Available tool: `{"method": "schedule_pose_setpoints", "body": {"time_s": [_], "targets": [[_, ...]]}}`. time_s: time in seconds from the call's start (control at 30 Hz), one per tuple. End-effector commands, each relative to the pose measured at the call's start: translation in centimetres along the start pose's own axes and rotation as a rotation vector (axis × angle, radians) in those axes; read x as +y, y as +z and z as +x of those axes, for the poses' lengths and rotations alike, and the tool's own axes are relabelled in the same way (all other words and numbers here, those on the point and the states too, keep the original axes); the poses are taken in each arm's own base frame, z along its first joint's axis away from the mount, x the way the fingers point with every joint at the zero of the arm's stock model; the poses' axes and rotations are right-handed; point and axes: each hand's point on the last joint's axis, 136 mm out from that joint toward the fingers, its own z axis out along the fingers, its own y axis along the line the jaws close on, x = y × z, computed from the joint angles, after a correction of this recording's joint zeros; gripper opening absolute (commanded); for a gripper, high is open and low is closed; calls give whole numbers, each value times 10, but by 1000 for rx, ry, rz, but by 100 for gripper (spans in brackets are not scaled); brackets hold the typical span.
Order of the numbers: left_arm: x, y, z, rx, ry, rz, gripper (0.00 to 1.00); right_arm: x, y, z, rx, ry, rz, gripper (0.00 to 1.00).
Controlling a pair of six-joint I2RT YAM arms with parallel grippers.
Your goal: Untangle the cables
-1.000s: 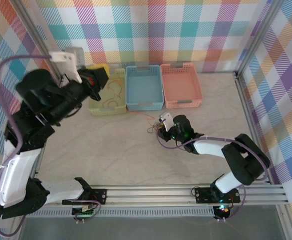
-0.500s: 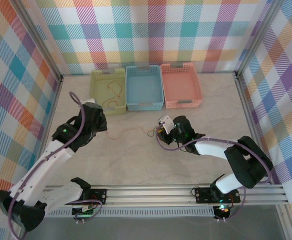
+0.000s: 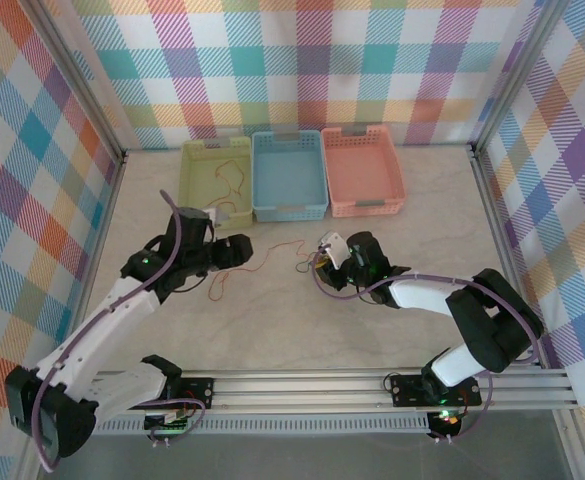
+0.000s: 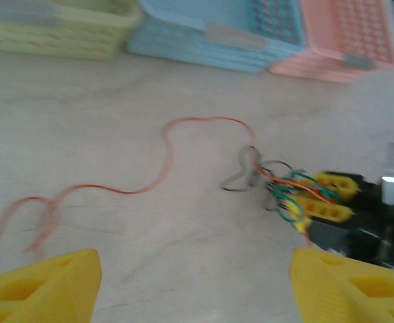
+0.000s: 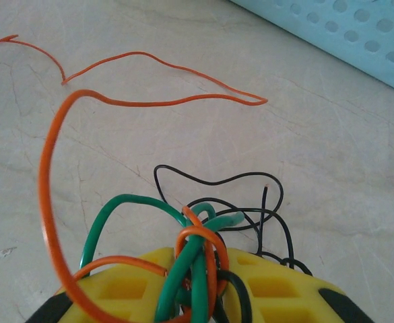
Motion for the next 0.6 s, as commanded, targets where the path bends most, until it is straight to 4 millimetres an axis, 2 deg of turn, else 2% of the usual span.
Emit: {"method": "schedule_pose_setpoints", "body": {"time_s": [0.0,0.13,0.27,0.57], "targets": [[-43,23,7,96,-117,262,72,0,-3,-15,-51,5,-18,24],[-59,53,16,128,-279,350,72,1,-3,-16,-57,5,-25,24],[-79,78,28,167,-338,377,71,1,-4,-17,-64,4,-27,24],[-106,124,29,199,-437,421,65,2,-5,-18,-68,-1,-30,24]]}}
